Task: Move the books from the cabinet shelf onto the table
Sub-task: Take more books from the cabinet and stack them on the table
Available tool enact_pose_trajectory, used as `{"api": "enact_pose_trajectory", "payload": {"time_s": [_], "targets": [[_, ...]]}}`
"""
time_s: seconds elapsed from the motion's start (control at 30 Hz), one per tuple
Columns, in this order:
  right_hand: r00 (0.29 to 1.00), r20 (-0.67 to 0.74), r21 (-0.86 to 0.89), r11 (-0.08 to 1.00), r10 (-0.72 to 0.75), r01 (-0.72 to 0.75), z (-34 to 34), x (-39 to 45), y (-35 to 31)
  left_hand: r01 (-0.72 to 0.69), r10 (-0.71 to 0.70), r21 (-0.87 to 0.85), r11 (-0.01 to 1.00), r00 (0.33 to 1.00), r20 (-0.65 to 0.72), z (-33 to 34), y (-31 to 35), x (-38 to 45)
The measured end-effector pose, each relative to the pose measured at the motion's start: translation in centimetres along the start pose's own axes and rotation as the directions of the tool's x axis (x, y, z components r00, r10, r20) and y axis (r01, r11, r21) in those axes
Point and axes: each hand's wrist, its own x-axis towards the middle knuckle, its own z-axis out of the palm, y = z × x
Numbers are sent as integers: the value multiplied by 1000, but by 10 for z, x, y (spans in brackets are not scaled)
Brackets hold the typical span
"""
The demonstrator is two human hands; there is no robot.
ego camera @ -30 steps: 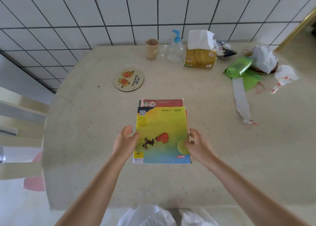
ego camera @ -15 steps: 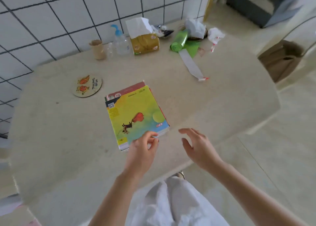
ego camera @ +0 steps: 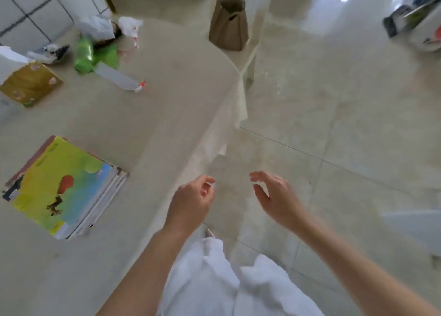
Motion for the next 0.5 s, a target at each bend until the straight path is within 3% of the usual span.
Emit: {"api": "enact_pose_trajectory", "payload": {"time_s": [0.13, 0.3, 0.5], "targets": [[973, -124, 40, 981, 194, -190, -45, -80, 63, -169, 160, 50, 984, 974, 158, 69, 70, -1], [864, -252, 146, 899, 437, -412, -89, -190, 136, -344, 326, 7, 939, 895, 305, 171, 157, -28], [678, -365, 265, 770, 637, -580, -130, -307, 208, -498, 473, -95, 862, 722, 505, 296, 253, -86]]}}
